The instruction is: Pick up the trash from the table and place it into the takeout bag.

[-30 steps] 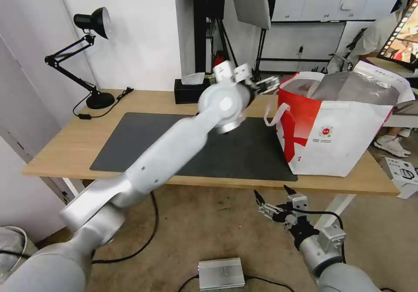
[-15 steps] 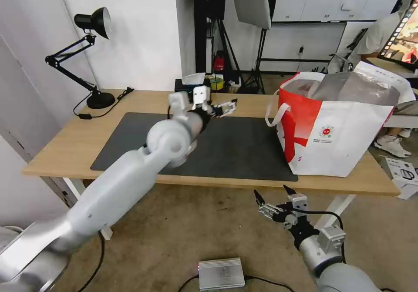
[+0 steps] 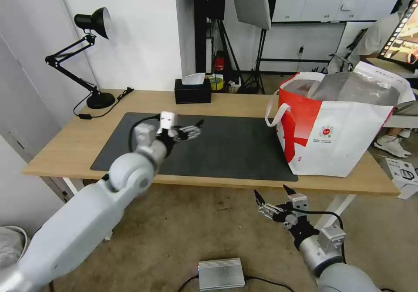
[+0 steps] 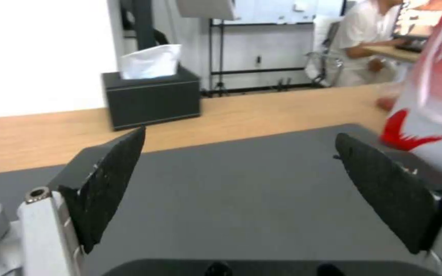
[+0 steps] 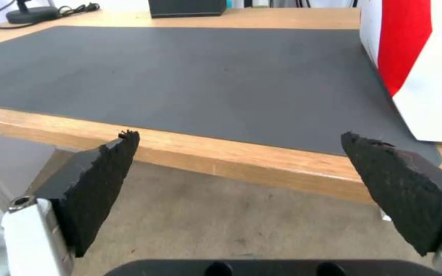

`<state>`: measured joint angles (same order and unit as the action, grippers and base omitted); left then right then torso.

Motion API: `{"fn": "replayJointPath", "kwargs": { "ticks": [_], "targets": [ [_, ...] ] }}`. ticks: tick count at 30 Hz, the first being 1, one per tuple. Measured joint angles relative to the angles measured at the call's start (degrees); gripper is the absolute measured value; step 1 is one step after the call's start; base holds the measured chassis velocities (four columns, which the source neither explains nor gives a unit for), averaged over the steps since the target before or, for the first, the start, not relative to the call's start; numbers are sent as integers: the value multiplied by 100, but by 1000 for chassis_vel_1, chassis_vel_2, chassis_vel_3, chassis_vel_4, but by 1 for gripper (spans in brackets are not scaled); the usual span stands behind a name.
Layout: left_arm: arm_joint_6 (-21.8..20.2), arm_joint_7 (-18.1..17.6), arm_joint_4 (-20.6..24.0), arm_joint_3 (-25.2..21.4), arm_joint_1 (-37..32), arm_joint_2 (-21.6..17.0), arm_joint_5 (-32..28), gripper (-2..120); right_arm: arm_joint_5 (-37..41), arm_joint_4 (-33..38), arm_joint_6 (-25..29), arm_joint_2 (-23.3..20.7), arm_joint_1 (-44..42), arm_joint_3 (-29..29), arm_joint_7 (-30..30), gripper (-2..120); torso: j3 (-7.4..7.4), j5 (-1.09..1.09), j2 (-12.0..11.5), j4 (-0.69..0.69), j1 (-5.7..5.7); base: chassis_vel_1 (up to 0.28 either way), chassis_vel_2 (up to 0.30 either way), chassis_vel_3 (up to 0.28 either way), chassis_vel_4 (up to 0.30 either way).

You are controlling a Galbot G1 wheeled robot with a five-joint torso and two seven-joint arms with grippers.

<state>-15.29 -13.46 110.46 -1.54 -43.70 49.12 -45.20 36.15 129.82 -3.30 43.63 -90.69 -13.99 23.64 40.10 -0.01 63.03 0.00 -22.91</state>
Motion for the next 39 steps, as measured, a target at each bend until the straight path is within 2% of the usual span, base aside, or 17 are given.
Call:
{"fn": "replayJointPath", "kwargs": {
  "ticks": [2,8,10,15,22,27,30,39],
  "targets": [
    [128,124,73,-301,-417,-118,164,100,0,0,0,0,0,0,0,100,0,0,0,1,0,0,0,0,0],
    [375,264,76,-556,-830,-216,400,100,0,0,0,0,0,0,0,100,0,1,0,0,0,0,0,0,0],
    [553,390,40,-681,-1098,-224,678,100,0,0,0,0,0,0,0,100,0,0,0,0,0,0,0,0,0],
    [812,483,37,-966,-1629,-118,923,100,0,0,0,0,0,0,0,100,0,1,0,0,0,0,0,0,0],
    [1248,484,-36,-1193,-1998,19,1082,100,0,0,0,0,0,0,0,100,0,1,0,-2,0,0,0,0,0],
    [1294,473,-13,-1449,-2339,38,1222,100,0,0,0,0,0,0,0,100,0,2,0,0,0,0,0,0,0],
    [1294,510,29,-1781,-2737,-15,1309,100,0,0,0,0,0,0,0,100,0,1,0,0,-1,0,0,0,0],
    [1284,586,99,-2268,-3370,-191,1130,100,0,0,0,0,0,0,0,100,0,1,0,0,-1,0,0,0,0]
  ]
}}
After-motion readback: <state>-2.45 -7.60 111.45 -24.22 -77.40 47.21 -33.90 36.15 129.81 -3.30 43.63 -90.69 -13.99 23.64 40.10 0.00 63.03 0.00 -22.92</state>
